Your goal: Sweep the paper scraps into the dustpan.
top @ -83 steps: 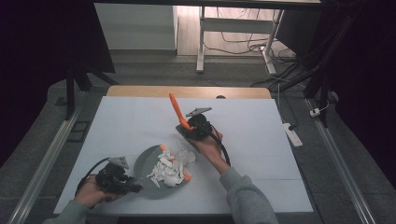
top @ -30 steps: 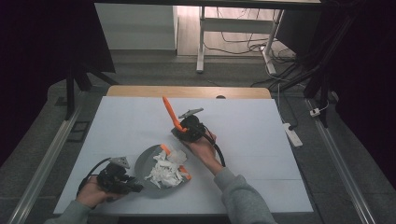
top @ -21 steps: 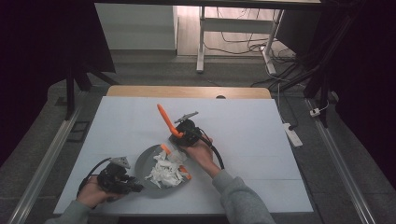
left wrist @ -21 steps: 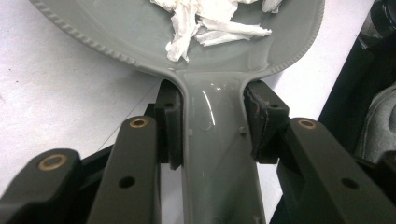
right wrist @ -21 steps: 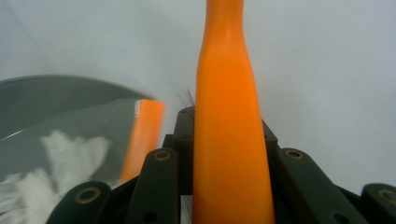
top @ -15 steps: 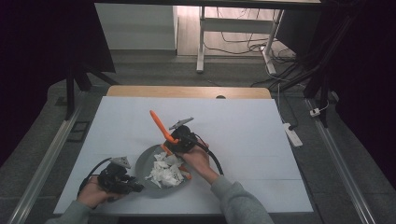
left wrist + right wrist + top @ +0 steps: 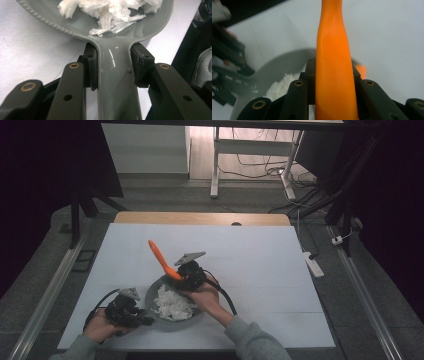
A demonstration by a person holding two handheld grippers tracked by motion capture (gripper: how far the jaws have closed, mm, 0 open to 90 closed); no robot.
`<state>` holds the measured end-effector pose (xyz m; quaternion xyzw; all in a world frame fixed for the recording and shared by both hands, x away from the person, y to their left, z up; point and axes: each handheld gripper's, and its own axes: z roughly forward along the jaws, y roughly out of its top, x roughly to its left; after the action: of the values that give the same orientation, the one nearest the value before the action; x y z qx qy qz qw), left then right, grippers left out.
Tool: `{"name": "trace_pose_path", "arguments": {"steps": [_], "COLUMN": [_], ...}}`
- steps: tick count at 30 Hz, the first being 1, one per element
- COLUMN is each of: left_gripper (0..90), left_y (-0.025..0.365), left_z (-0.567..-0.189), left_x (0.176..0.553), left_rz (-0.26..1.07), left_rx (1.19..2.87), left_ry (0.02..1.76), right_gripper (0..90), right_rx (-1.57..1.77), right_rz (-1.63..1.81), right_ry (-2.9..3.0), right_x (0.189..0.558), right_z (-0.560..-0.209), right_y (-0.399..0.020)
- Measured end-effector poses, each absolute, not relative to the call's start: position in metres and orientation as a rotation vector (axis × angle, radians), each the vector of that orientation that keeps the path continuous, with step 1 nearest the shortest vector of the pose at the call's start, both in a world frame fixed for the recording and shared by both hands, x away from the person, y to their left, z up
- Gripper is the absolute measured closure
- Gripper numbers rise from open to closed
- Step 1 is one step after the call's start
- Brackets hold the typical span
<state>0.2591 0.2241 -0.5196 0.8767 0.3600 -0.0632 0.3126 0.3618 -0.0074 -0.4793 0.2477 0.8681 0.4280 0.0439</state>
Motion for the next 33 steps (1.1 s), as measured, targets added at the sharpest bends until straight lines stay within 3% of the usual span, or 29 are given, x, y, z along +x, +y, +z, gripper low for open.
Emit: {"name": "trace_pose_path", "arguments": {"steps": [9,22,33], "left_gripper": [61.4,61.4,61.4], "left_y": [0.224,0.223,0.222], "left_z": [-0.520,-0.520,-0.520], "left_x": [0.259,0.258,0.258], "left_rz": [-0.166,-0.161,-0.159], "left_rx": [2.312,2.312,2.309], "left_ry": [0.950,0.952,0.956], "right_gripper": [70.9,70.9,70.9], "right_rx": [0.853,0.953,0.929], "right_rz": [1.371,1.213,1.132], "right_ry": [2.520,2.524,2.640], "right_x": [0.377,0.376,0.358], "right_z": [-0.458,-0.483,-0.505], "right_y": [-0.042,-0.076,-0.055]}}
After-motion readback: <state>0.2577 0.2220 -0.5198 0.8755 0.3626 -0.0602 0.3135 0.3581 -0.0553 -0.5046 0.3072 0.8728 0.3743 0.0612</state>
